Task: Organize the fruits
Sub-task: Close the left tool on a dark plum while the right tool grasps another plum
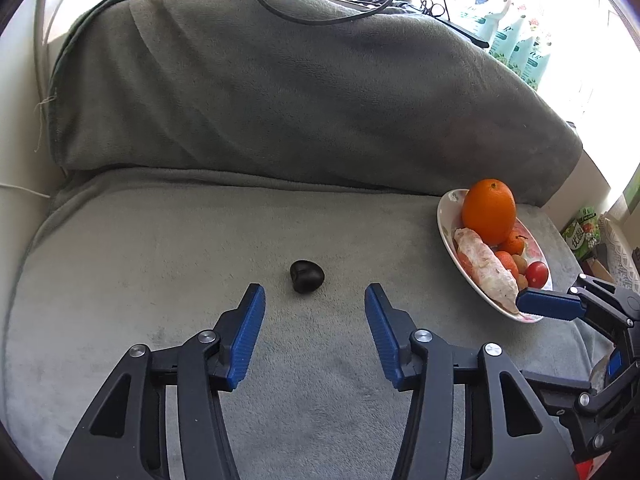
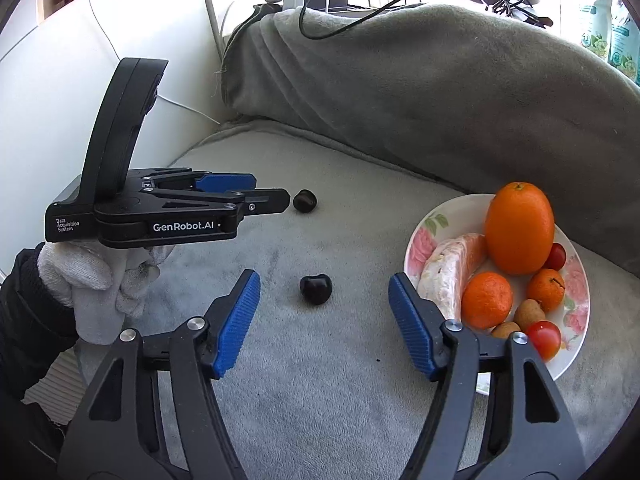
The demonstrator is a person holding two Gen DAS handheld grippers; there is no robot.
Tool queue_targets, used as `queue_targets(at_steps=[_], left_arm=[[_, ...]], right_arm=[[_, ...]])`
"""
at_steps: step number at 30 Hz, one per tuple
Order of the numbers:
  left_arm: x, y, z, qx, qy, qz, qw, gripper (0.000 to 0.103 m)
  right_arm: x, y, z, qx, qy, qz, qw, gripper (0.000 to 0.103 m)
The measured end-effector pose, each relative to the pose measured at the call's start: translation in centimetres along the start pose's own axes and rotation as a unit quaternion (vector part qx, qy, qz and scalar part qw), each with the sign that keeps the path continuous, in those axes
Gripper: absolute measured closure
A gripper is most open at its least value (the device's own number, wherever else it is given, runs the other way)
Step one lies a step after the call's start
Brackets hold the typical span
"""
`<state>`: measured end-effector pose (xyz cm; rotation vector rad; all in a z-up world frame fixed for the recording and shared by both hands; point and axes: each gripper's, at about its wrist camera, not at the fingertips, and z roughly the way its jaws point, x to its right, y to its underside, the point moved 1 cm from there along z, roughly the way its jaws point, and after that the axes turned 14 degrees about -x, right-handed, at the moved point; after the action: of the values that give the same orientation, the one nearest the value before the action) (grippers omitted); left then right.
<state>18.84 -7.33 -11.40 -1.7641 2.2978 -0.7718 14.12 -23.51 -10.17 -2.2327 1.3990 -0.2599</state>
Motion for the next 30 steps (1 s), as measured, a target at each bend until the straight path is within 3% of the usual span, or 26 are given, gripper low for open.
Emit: queue_targets(at_steps=[11,30], left_arm=[[-0.7,-0.4,1.8,-0.02,0.016,-0.008,0.9996,0.066],[-0.4,-1.6,3.9,-0.035,0.017,-0.01,0.9992,0.07]], right_arm=[[-0.7,-0.6,3.3,-0.036,-0.007,-0.007,0.999,0.056],[-0.4,-0.5,5.2,-0.057,-0.007,-0.003,0.998,0.061]])
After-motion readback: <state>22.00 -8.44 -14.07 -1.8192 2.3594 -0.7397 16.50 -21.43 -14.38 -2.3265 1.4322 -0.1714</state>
